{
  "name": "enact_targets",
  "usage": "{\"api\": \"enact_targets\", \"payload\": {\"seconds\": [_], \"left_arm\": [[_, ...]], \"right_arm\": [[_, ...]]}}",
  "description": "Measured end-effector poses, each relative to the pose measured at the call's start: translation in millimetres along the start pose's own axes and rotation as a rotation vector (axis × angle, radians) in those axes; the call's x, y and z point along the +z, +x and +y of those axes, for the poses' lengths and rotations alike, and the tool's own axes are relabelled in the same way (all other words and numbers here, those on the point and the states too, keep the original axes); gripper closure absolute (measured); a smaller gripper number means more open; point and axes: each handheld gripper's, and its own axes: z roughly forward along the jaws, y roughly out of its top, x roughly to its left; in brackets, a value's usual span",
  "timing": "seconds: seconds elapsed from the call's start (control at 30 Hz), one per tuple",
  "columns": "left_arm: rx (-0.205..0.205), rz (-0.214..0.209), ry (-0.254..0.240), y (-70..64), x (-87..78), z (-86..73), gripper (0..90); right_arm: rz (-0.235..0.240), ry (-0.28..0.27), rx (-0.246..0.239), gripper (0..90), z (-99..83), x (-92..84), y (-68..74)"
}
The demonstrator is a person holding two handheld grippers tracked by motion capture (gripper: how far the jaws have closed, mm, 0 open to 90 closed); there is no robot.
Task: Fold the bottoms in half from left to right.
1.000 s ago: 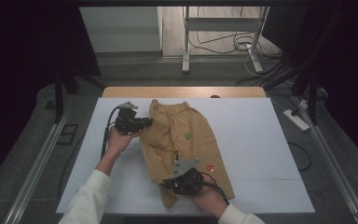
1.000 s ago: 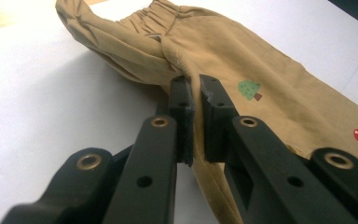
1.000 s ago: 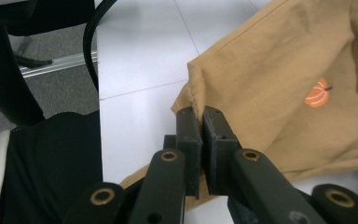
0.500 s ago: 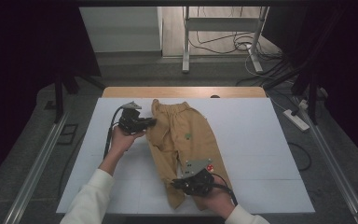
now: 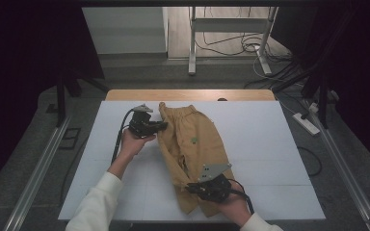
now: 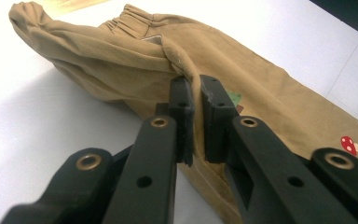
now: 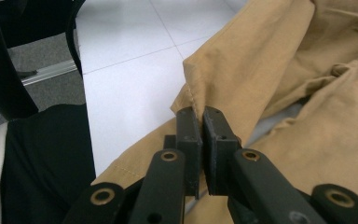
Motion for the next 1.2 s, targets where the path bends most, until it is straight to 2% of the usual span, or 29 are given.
{"api": "enact_targets", "payload": {"seconds": [0.53,1.2], "left_arm": [[0.007,-0.009,-0.011,-6.4,5.0,0.4,82.5],[0.017,-0.020,-0.021,-17.0,13.2,3.0,81.9]], "right_arm": [[-0.041,-0.005,0.032,85.4,-14.0,-18.6,-10.0],[-0.072,-0.013,0.059,85.3,-26.6,-37.6,-13.3]]}}
